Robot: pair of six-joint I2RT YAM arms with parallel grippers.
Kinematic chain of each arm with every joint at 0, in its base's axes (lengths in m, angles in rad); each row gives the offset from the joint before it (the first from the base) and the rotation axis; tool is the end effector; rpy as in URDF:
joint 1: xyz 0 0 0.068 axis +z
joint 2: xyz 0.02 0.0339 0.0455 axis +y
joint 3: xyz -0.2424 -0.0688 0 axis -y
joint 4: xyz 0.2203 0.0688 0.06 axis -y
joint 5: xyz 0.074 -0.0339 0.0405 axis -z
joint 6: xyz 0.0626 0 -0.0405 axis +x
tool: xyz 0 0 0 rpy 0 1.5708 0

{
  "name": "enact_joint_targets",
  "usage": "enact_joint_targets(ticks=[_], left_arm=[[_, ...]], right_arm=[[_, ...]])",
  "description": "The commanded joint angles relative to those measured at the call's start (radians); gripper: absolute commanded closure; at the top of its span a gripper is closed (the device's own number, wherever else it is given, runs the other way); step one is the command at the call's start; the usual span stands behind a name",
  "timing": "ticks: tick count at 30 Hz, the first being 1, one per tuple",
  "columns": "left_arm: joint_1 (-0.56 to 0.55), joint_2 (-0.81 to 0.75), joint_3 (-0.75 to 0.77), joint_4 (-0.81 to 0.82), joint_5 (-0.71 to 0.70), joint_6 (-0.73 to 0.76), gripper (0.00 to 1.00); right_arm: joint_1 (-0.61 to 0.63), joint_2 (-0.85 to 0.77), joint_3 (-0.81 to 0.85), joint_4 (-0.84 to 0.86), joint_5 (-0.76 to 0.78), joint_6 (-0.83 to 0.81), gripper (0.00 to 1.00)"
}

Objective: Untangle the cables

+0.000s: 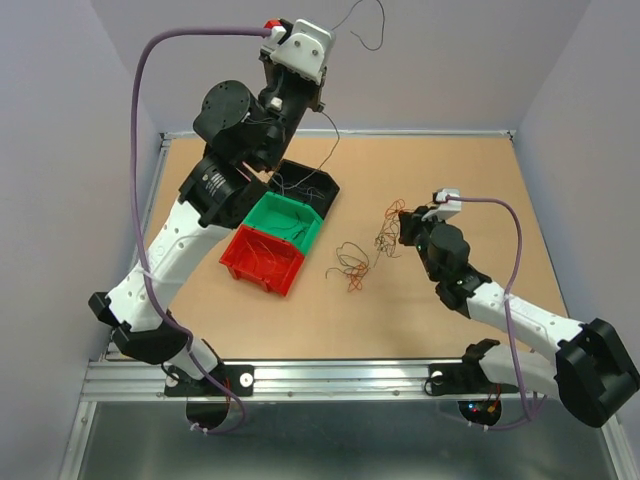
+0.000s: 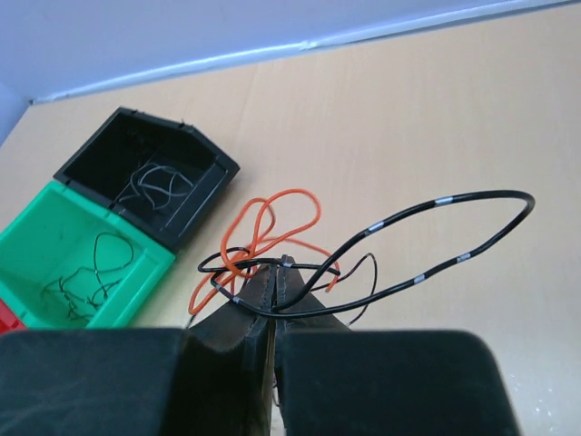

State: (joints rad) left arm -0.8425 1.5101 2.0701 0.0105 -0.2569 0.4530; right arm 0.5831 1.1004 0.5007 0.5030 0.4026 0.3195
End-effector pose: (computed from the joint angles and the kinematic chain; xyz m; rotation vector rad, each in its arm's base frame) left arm 0.1938 -0.1934 0.5960 0.4134 0.9365 -0.2265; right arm 0.2279 0.1209 0.2421 0.0858 1.6693 0.3488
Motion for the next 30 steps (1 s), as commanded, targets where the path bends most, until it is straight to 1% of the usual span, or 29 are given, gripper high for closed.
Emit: enact_joint_targets(ticks=[1, 3, 5, 9, 10, 11, 13, 14, 15, 16, 17, 18, 19, 20, 22, 23, 25, 26, 30], left_arm=[[0.006, 0.042, 0.036, 0.059, -0.080, 0.053, 1.00], [0.016, 0.068, 0.050, 0.054, -0.087, 0.064, 1.00], [0.023, 0.091, 0.053, 0.059, -0.088, 0.075, 1.00], [0.069, 0.120, 0.041, 0.071, -0.082, 0.064, 1.00], [0.085, 0.122, 0.032, 0.077, -0.078, 0.046, 1.00], [0.120, 0.124, 0.016, 0.101, -0.052, 0.035, 1.00], [0.158, 0.111, -0.056, 0.138, -0.013, 0.013, 1.00], [0.180, 0.107, -0.086, 0.188, 0.028, 0.007, 1.00], [0.215, 0.098, -0.149, 0.216, 0.045, 0.001, 1.00], [0.255, 0.093, -0.180, 0.265, 0.091, -0.014, 1.00], [0.255, 0.090, -0.209, 0.290, 0.114, -0.017, 1.00], [0.288, 0.084, -0.266, 0.313, 0.129, -0.022, 1.00], [0.304, 0.082, -0.290, 0.331, 0.177, -0.030, 1.00], [0.342, 0.081, -0.333, 0.357, 0.212, -0.045, 1.00], [0.376, 0.081, -0.363, 0.361, 0.290, -0.066, 1.00], [0.394, 0.081, -0.378, 0.362, 0.354, -0.076, 1.00], [0.442, 0.079, -0.445, 0.378, 0.434, -0.086, 1.00], [0.459, 0.081, -0.497, 0.403, 0.462, -0.094, 1.00], [0.529, 0.097, -0.585, 0.451, 0.557, -0.111, 1.00]], right_arm=[[0.001, -0.060, -0.044, -0.003, 0.145, 0.032, 1.00], [0.001, -0.068, -0.050, -0.014, 0.165, 0.029, 0.99], [0.001, -0.074, -0.045, -0.035, 0.186, 0.027, 0.96], [0.003, -0.089, -0.051, -0.043, 0.193, 0.026, 0.85], [0.003, -0.091, -0.053, -0.043, 0.191, 0.026, 0.80], [0.003, -0.094, -0.054, -0.041, 0.189, 0.024, 0.68], [0.003, -0.097, -0.054, -0.043, 0.186, 0.020, 0.48], [0.003, -0.096, -0.054, -0.043, 0.189, 0.020, 0.38], [0.001, -0.093, -0.053, -0.043, 0.188, 0.018, 0.26], [0.001, -0.091, -0.053, -0.043, 0.186, 0.016, 0.23], [0.001, -0.089, -0.051, -0.043, 0.185, 0.016, 0.22], [0.001, -0.089, -0.051, -0.043, 0.183, 0.016, 0.21], [0.001, -0.089, -0.051, -0.041, 0.180, 0.018, 0.21], [0.001, -0.089, -0.051, -0.041, 0.179, 0.016, 0.20], [0.001, -0.091, -0.053, -0.043, 0.176, 0.016, 0.20], [0.001, -0.093, -0.053, -0.043, 0.177, 0.016, 0.20], [0.003, -0.099, -0.056, -0.041, 0.176, 0.013, 0.20], [0.001, -0.103, -0.057, -0.041, 0.176, 0.013, 0.20], [0.001, -0.120, -0.064, -0.041, 0.160, 0.010, 0.19]])
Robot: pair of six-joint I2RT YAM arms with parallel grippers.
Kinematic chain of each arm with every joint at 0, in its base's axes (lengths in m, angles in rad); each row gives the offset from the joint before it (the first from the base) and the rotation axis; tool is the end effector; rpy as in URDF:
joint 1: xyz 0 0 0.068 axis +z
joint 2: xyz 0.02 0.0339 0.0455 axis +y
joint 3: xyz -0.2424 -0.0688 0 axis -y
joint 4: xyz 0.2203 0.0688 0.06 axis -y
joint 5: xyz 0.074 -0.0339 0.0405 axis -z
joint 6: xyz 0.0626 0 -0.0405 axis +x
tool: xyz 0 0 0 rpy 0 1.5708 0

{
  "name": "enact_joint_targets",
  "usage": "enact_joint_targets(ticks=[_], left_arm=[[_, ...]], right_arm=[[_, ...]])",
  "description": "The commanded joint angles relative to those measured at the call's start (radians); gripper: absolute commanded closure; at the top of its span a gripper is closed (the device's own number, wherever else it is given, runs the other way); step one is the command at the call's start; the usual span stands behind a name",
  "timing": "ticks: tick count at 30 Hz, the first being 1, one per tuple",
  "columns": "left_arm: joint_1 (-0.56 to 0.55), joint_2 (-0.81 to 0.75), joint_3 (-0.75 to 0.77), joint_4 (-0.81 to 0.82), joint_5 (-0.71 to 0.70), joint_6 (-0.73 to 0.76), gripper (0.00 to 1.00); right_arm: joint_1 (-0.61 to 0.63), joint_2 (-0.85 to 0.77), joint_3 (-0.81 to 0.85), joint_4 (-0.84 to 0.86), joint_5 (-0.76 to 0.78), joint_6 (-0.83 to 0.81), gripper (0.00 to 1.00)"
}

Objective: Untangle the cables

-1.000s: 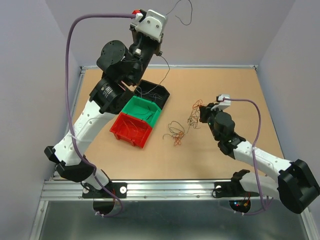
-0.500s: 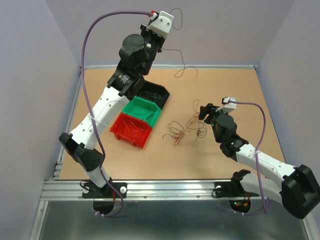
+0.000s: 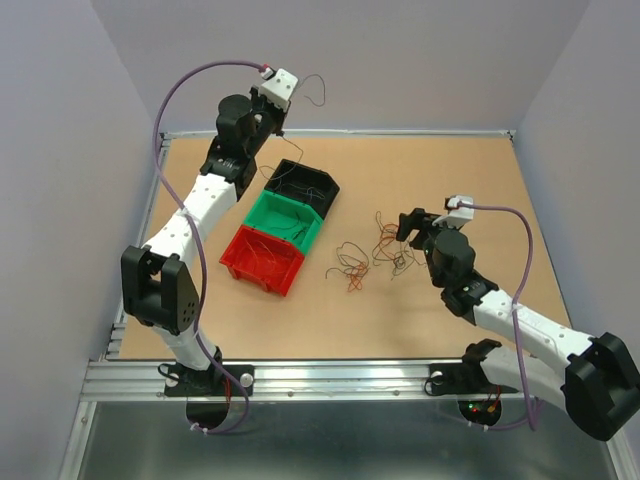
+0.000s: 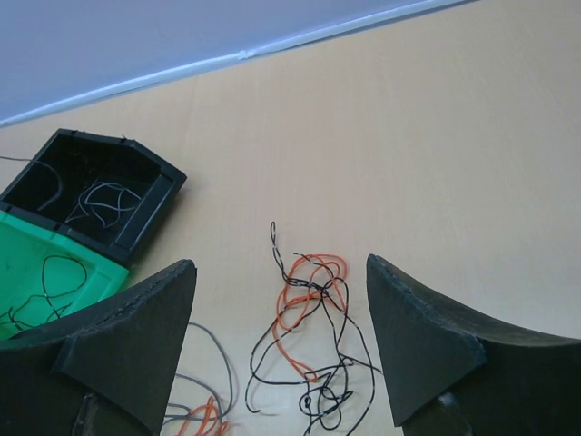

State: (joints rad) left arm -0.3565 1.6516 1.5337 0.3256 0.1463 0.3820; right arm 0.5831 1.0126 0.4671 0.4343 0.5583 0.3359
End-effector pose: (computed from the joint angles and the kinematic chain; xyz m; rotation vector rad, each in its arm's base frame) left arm 0.3702 -0.1476 0.4168 0.6055 1.2242 -0.0783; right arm 0.2164 0.1030 0.2420 0.2122 1.6565 0.2262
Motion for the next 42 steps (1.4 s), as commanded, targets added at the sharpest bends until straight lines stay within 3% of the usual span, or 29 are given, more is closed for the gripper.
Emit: enact_joint_targets(ticks=[1, 16, 24, 34, 39, 42], left_arm=[[0.056, -0.039, -0.056, 0.141, 0.173, -0.041, 1.00], [0.076, -0.043, -0.090, 0.136, 0.393, -0.095, 1.00], [0.053, 0.060, -0.008, -0.019, 0.418, -0.020, 1.00], [0.070, 0.149, -0.050, -0.020, 0.343, 0.201, 1.00], [0.103, 0.189, -0.040, -0.025, 0.409, 0.271, 1.00], [0.114, 0.195, -0.041, -0.106, 0.487, 0.378, 1.00]], right_arm=[[0.001, -0.034, -0.031, 0.027, 0.003, -0.006, 0.19], [0.001, -0.029, -0.030, 0.029, -0.017, -0.006, 0.20], [0.001, -0.039, -0.035, 0.032, -0.024, -0.014, 0.20], [0.001, -0.048, -0.041, 0.035, -0.037, -0.024, 0.20], [0.001, -0.049, -0.041, 0.037, -0.041, -0.026, 0.20], [0.001, -0.048, -0.039, 0.038, -0.043, -0.028, 0.20]])
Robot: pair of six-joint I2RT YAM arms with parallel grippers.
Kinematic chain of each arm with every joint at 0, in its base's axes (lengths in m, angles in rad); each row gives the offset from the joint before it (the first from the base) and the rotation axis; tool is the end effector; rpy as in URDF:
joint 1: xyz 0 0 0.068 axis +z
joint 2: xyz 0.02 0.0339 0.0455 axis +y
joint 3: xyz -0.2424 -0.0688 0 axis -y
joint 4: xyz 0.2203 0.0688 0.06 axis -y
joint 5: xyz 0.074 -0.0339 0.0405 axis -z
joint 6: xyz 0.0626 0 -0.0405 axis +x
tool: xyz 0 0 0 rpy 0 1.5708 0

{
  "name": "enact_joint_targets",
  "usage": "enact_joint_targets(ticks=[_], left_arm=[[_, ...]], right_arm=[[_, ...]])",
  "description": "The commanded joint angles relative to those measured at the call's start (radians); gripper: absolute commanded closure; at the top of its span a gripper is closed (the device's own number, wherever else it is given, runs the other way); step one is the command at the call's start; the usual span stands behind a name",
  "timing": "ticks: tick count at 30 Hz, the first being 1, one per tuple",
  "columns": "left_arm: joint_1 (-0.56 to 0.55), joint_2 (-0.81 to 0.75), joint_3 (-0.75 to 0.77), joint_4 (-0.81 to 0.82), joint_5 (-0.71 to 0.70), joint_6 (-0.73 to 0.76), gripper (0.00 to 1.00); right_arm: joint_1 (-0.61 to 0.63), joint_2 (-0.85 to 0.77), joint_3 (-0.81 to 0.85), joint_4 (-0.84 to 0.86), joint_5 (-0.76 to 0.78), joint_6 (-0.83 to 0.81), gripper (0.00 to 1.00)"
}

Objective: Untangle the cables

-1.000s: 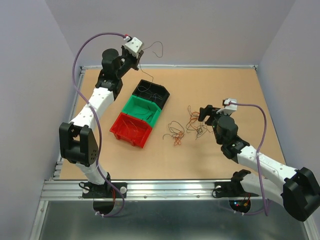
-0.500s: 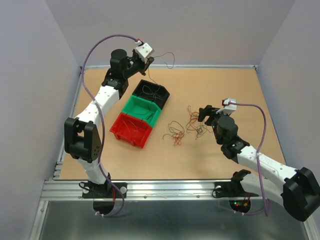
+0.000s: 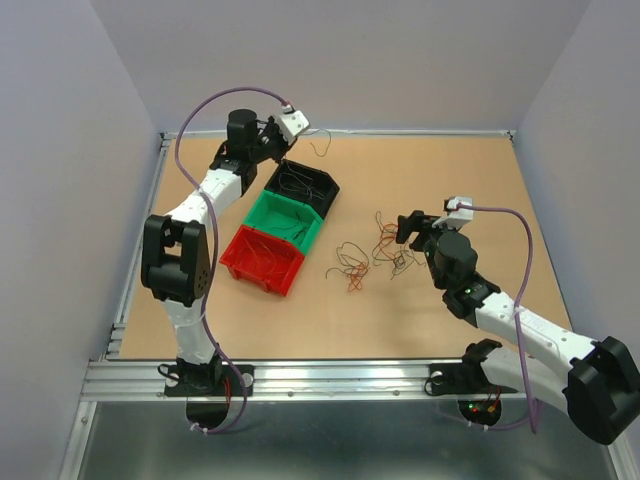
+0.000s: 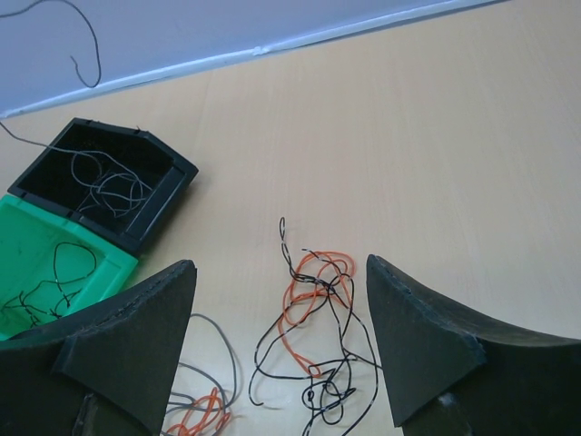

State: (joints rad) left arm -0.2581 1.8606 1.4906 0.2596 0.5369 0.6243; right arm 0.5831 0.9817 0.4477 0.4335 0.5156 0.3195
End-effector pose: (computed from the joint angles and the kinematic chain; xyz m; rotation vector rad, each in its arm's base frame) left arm 0.4205 -0.1441 0.3080 1.0526 1.2946 -0.1741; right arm 0.2117 0.1027 0.2417 0.1699 1.6557 0.2543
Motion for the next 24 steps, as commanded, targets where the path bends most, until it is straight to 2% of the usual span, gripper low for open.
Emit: enact_joint_targets(ticks=[1, 4, 5, 8, 10, 24], left_arm=[[0.016, -0.012, -0.001, -0.068, 0.110, 0.206, 1.00], [0.016, -0.005, -0.010, -0.152, 0.133, 0.284, 1.00], [0.016, -0.001, -0.007, -0.184, 0.141, 0.355, 1.00], [0.019, 0.028, 0.031, -0.411, 0.170, 0.492, 1.00], [0.019, 0.051, 0.051, -0.468, 0.157, 0.584, 1.00], [0.003, 0.143, 0.117, -0.467, -0.051, 0.637, 0.98]], right_arm=[[0.001, -0.015, -0.020, 0.039, 0.001, -0.011, 0.20], [0.001, -0.012, -0.018, 0.040, 0.000, -0.011, 0.20], [0.001, -0.011, -0.017, 0.040, -0.003, -0.011, 0.20], [0.001, -0.003, -0.015, 0.042, -0.009, -0.010, 0.20], [0.001, -0.002, -0.014, 0.044, -0.014, -0.008, 0.20], [0.003, 0.028, 0.003, 0.048, -0.043, -0.005, 0.20]])
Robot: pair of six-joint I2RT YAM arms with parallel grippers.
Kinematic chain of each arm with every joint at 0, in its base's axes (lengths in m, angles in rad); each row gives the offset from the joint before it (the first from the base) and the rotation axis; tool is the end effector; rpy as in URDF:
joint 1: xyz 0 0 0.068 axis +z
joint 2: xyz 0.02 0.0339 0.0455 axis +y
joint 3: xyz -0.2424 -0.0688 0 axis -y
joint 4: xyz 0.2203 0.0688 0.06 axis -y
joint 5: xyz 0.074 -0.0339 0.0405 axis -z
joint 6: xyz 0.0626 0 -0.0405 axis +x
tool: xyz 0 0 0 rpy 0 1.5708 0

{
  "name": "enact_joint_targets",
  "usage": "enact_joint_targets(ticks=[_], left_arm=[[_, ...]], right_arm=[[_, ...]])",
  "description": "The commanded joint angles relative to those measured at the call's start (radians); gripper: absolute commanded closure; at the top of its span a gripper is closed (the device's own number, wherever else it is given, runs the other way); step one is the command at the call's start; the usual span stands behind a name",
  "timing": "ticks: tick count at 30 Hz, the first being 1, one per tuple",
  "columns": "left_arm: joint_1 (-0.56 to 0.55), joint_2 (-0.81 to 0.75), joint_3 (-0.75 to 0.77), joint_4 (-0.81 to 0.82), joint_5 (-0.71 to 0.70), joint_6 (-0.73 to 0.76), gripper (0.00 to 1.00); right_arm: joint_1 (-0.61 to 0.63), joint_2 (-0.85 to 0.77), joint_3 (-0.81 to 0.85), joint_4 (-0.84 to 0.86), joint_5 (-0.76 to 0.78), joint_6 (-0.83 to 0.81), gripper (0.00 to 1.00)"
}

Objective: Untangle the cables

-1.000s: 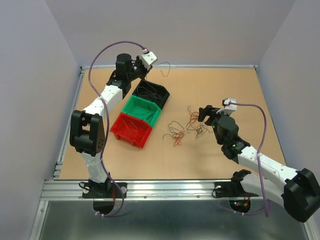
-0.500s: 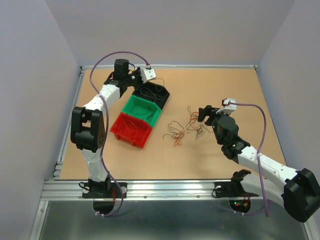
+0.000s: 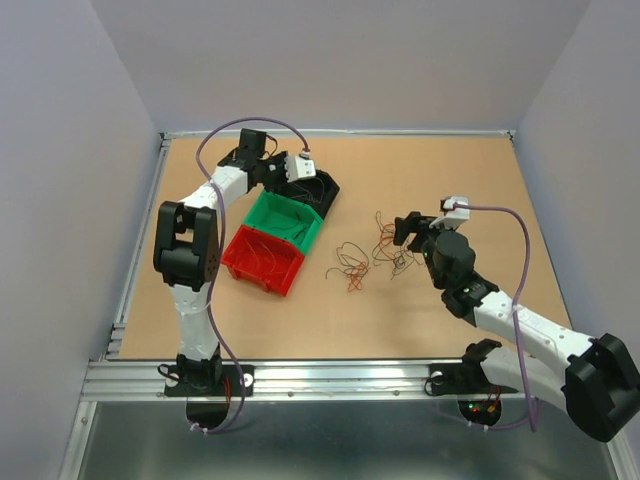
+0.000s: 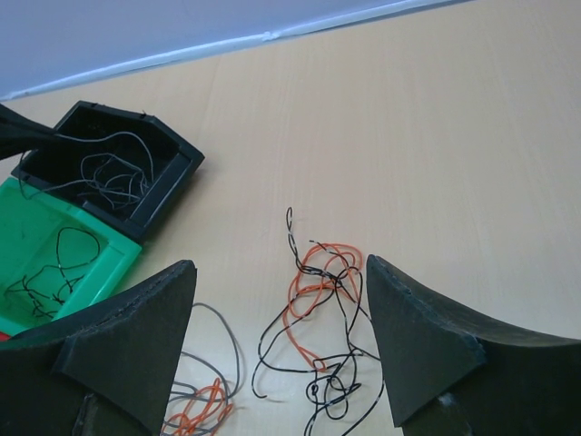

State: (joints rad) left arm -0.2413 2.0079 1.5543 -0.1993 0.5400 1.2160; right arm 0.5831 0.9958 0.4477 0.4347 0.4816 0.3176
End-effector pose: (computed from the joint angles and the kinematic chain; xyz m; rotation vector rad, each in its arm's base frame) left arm 0.4277 -0.1384 0.2129 1.6122 1.3752 -0.0276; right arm 0.2131 0.1058 0.2387 0.1392 1.6728 0.2745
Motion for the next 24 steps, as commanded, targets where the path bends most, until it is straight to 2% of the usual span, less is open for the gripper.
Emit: enact_joint_targets(ticks=[1, 5, 9, 14, 20, 24], left_arm=[[-0.018, -0.001, 0.055, -0.005, -0.063, 0.046, 0.98], [-0.053, 0.029, 0.102, -0.012, -0.118, 0.074, 0.99], [-0.095, 0.072, 0.185, -0.098, -0.182, 0.195, 1.00], [-0.118, 0.114, 0.273, -0.196, -0.184, 0.267, 1.00], [-0.127, 0.137, 0.271, -0.232, -0.189, 0.298, 1.00], [-0.122, 0.147, 0.276, -0.314, -0.180, 0.316, 1.00]], right_arm=[[0.001, 0.015, 0.005, 0.047, -0.011, -0.003, 0.20], [0.003, 0.029, 0.013, 0.047, -0.020, -0.003, 0.20], [0.001, 0.035, 0.016, 0.047, -0.026, -0.006, 0.20], [0.003, 0.027, 0.009, 0.047, -0.020, -0.009, 0.20], [0.001, 0.010, 0.000, 0.045, -0.014, -0.015, 0.20], [0.001, 0.006, -0.003, 0.045, -0.014, -0.015, 0.20]])
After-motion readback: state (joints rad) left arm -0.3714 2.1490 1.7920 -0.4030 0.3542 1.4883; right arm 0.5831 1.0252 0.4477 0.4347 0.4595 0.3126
